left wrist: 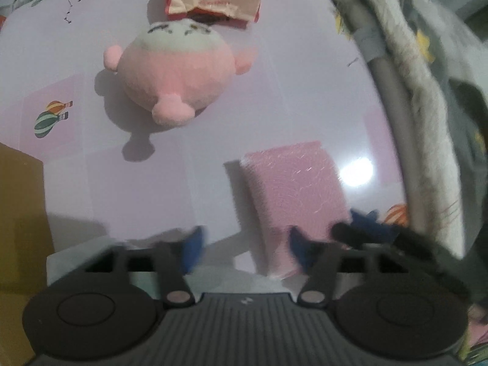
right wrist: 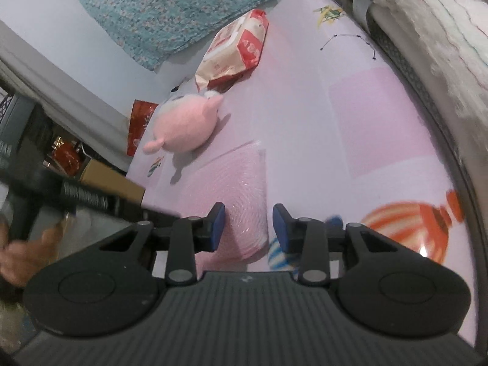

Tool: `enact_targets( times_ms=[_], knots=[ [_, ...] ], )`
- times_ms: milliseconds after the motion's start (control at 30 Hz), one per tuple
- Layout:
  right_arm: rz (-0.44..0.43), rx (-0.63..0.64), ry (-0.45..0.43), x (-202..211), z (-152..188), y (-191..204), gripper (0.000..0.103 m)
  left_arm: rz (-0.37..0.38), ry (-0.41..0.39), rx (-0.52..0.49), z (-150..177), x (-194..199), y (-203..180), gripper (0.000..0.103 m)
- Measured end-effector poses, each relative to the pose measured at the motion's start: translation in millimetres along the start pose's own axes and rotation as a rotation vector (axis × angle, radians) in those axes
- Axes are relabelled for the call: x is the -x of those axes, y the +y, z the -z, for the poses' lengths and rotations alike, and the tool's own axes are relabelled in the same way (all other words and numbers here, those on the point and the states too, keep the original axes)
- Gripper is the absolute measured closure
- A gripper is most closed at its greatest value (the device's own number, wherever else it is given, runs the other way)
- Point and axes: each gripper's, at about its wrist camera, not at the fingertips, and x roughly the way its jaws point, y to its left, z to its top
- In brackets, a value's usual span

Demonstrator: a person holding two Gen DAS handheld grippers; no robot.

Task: Organize soft objects
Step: 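Grasp the pink mesh sponge with the left tool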

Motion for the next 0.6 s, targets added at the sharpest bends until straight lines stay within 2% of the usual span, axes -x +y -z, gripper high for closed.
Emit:
enact_targets(
  times_ms=[100, 167, 233, 367, 467, 600],
  knots=[
    [0.028, 0.04, -0.024, 8.7, 5.5, 3.1, 0.064, 0.022, -0.031, -0.017, -0.8, 10.3, -6.2, 0.024],
    [0.034, 0.08, -0.029, 9.8, 9.2, 7.2, 0.055, 0.027, -0.048, -0.033, -2.0, 14.5, -11.7, 0.012],
    [0.022, 0.124, -0.015, 8.4, 14.2, 14.7, 0.051, 0.022, -0.047, -0.058, -6.3, 10.8, -21.2, 0.009],
    [0.032, 0.222, -0.013, 8.1, 21.7, 31.1, 0.04, 0.011, 0.005, -0.096, -15.1, -10.4, -39.4, 0.007],
    [0.025, 0.241, -0.015, 10.0, 25.4, 34.6, 0.036, -0.015, 0.045, -0.117, -18.8, -26.4, -49.6, 0.007],
    [0.015, 0.235, -0.01, 9.6, 29.9, 31.9, 0.033, -0.019, 0.058, -0.141, -21.4, -34.9, -59.4, 0.003]
  ],
)
